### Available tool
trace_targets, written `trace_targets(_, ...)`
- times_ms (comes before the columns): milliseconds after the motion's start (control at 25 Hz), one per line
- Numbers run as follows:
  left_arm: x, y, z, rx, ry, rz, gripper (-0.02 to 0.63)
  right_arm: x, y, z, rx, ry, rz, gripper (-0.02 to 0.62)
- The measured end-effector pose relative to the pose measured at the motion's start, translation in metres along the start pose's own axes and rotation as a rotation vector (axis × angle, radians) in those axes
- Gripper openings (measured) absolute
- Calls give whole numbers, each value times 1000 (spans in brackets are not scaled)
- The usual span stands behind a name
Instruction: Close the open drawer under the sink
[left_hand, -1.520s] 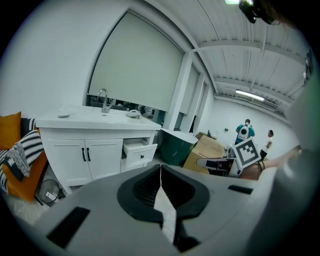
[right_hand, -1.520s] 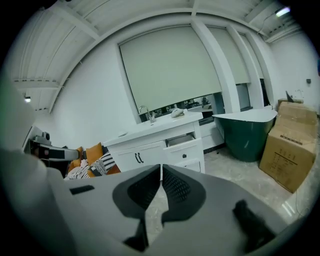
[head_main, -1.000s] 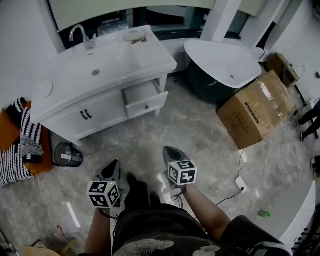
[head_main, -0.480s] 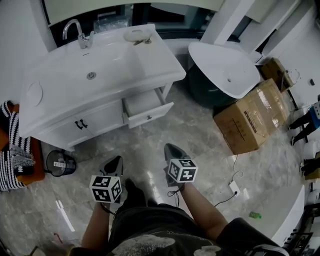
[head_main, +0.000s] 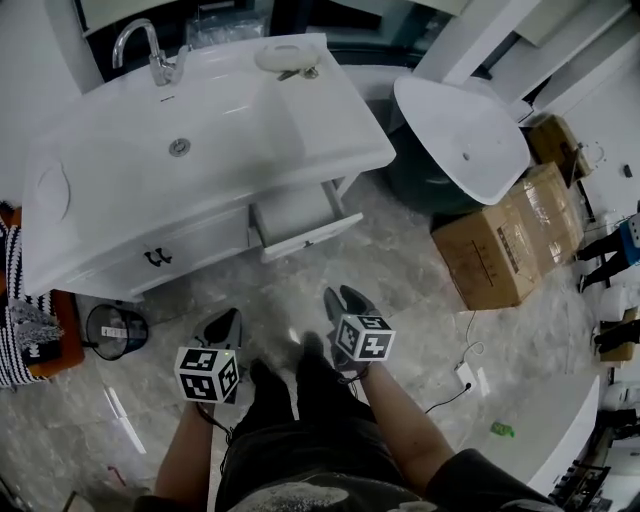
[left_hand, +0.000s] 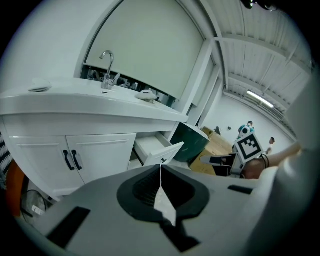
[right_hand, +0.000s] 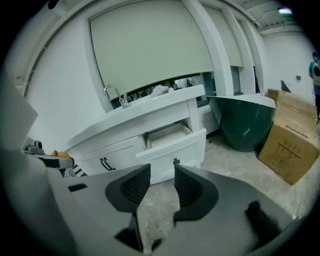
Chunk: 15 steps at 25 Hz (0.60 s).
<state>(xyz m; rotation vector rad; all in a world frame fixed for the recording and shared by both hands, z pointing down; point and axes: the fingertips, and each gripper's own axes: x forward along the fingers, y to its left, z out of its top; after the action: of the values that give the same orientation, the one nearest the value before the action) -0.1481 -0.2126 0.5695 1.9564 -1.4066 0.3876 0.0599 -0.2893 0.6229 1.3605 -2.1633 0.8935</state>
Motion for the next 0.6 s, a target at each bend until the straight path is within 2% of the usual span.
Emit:
trace_targets(280,54,17,-7,-15,27,46,15,73,-27,-3,-44,32,5,172)
trace_targets(400,79,28,-14,-25,42,84,15,104,-45,-2,-76,29,-13,166)
trace_targets(480,94,33,-20,-33,50,97,15,126,-56,-5,-58,44,-16,124)
trace_targets(600,115,40,-27,-46,65,114,15,157,-61,-11,-24,56,24,121)
